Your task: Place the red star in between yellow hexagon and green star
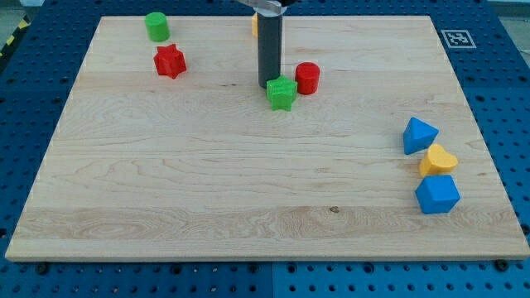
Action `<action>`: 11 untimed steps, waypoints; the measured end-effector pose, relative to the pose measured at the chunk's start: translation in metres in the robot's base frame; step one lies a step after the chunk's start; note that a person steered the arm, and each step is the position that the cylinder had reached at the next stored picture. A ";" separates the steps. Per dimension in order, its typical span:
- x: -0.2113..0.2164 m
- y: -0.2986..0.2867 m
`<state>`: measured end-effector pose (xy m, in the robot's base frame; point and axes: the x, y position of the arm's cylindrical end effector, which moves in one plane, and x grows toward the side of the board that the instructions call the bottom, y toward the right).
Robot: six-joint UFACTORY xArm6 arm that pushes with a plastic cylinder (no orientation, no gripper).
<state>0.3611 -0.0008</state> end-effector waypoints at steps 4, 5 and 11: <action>0.002 -0.226; -0.036 -0.238; -0.043 -0.087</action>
